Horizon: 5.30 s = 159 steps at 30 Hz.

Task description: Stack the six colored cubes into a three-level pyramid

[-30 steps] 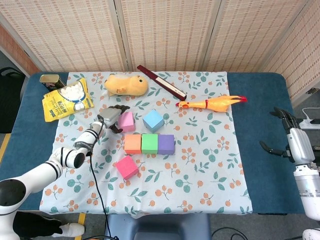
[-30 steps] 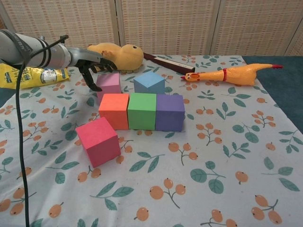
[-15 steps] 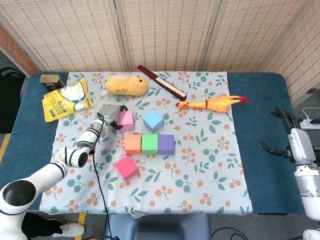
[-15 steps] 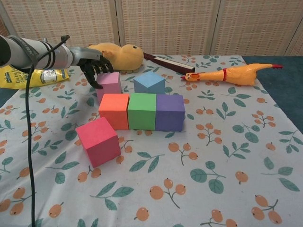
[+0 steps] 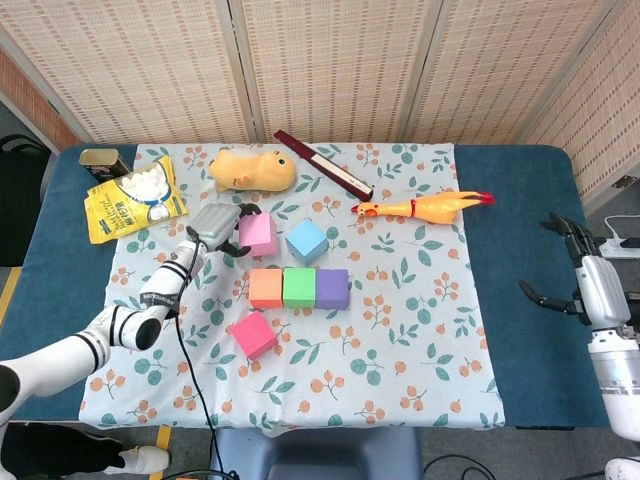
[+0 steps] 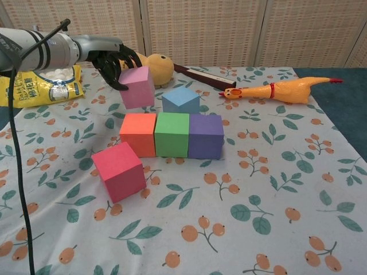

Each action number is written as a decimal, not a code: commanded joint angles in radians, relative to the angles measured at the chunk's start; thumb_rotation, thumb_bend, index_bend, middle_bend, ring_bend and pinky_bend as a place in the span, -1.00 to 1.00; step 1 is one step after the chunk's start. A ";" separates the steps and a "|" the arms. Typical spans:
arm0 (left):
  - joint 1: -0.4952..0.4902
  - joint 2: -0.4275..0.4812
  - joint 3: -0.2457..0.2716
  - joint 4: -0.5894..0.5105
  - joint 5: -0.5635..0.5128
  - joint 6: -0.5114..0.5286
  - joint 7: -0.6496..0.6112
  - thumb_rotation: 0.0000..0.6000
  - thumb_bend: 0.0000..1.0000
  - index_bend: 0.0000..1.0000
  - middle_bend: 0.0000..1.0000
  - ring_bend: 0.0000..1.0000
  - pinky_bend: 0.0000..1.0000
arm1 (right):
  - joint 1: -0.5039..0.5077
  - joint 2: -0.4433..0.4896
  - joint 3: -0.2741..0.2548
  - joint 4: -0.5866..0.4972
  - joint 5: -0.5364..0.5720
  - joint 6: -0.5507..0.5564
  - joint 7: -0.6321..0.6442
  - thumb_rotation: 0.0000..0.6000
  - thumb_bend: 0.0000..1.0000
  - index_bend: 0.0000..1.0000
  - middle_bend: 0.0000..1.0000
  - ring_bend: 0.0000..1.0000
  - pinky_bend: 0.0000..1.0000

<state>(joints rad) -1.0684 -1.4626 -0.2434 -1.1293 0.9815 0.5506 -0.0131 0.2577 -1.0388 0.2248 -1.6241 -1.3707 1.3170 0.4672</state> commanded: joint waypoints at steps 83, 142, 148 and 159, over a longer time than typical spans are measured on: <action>-0.088 0.086 0.062 -0.625 -0.564 0.416 0.633 1.00 -0.37 -0.21 -0.12 -0.18 -0.35 | -0.031 0.008 -0.022 0.015 -0.026 0.030 0.061 1.00 -0.69 -1.00 -0.71 -1.00 -1.00; -0.097 0.052 0.057 -0.628 -0.561 0.469 0.636 1.00 -0.37 -0.51 -0.38 -0.36 -0.38 | -0.042 0.011 -0.026 0.024 -0.033 0.037 0.082 1.00 -0.69 -1.00 -0.71 -1.00 -1.00; -0.097 0.046 0.053 -0.626 -0.562 0.482 0.644 1.00 -0.37 -0.54 -0.36 -0.34 -0.35 | -0.044 0.014 -0.026 0.024 -0.033 0.039 0.083 1.00 -0.69 -1.00 -0.71 -1.00 -1.00; -0.097 0.028 0.045 -0.629 -0.589 0.519 0.671 1.00 -0.36 -0.55 -0.36 -0.34 -0.32 | -0.045 0.015 -0.026 0.024 -0.032 0.038 0.083 1.00 -0.69 -1.00 -0.71 -1.00 -1.00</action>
<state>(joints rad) -1.1658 -1.4329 -0.1972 -1.7578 0.3945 1.0665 0.6563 0.2129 -1.0237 0.1984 -1.6001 -1.4028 1.3550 0.5505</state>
